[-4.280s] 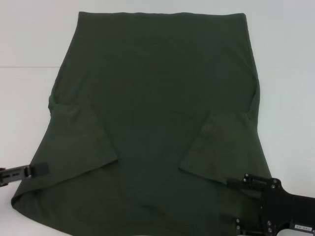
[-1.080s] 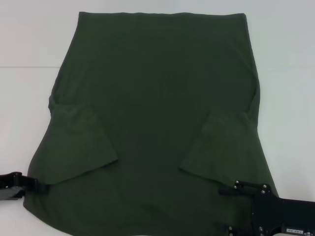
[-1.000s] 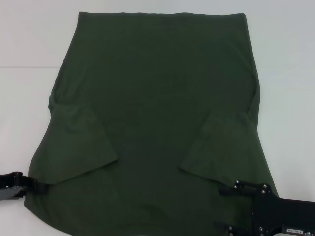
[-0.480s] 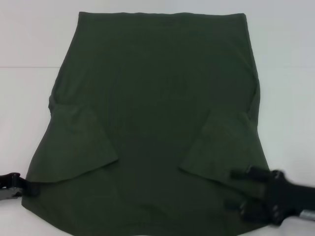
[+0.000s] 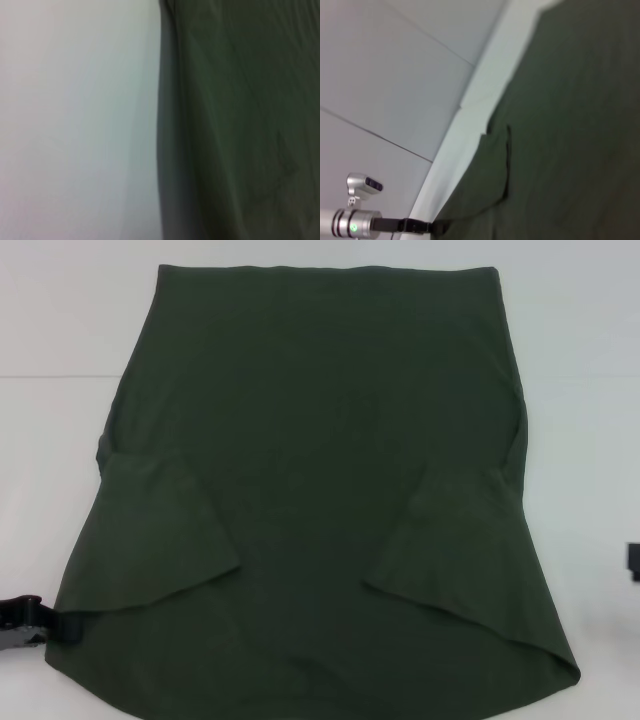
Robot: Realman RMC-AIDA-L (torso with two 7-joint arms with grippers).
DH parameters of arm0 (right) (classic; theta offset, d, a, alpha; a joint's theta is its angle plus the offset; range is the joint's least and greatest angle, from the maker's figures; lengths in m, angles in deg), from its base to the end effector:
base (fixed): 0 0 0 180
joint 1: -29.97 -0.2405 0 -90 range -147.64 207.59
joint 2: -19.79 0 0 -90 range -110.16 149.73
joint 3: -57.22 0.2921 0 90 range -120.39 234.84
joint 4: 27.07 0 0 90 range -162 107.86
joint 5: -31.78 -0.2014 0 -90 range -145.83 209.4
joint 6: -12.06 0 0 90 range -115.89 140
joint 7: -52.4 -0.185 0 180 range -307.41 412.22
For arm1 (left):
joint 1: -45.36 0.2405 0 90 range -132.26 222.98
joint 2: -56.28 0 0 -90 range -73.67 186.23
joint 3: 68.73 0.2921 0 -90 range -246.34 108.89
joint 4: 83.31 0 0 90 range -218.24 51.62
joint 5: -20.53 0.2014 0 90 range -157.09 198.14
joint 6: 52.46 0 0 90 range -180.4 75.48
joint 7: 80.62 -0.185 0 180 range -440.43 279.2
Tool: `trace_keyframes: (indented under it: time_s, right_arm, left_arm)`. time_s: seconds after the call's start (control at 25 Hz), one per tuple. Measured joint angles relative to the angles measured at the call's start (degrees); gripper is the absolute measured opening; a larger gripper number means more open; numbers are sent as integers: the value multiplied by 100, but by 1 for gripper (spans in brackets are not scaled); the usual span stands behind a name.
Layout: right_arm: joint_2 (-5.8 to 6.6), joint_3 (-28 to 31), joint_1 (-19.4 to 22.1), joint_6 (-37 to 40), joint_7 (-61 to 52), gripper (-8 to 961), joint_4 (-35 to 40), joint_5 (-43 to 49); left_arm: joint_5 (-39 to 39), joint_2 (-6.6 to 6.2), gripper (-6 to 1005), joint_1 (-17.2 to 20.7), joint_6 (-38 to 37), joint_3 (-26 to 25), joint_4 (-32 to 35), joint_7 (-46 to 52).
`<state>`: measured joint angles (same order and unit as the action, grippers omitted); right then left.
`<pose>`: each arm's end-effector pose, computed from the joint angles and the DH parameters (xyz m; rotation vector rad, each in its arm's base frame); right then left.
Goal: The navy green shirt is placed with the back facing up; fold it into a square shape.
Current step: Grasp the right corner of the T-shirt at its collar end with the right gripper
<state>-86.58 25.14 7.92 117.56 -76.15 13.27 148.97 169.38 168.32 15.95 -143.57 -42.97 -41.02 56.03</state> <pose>0.3380 0.3027 0.0594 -2.3317 1.8316 0.7616 -0.3854 0.3242 0.0108 -2.0571 -2.0042 -0.1706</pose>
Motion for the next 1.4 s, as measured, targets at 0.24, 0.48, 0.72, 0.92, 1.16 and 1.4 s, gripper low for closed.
trace_keyframes:
  time_s: [0.24,0.48,0.72,0.92,1.16,1.4]
  right_arm:
    - [232,79,-382,221,-1516,775,109,1206]
    - [160,29,-990,134,-2004,774,167,2331]
    - [-129,-225,-1303,-55,-2034,773,198,2793]
    - [-308,-597,-1351,-304,-1944,773,226,2975]
    - [-413,-722,-1314,-566,-1923,774,229,3085]
    - [-518,-858,-1306,-775,-1872,773,216,3092]
  left_arm:
    - [13,-34,36,6,-24,-17,3,-71]
    - [2,-24,35,6,-5,-31,-8,-85]
    - [-6,-12,35,10,-65,-62,-22,-157]
    - [-6,-25,35,22,-69,-74,-25,-158]
    - [-12,-20,35,23,-61,-75,-28,-157]
    - [-15,1,35,24,-18,-71,-29,-150]
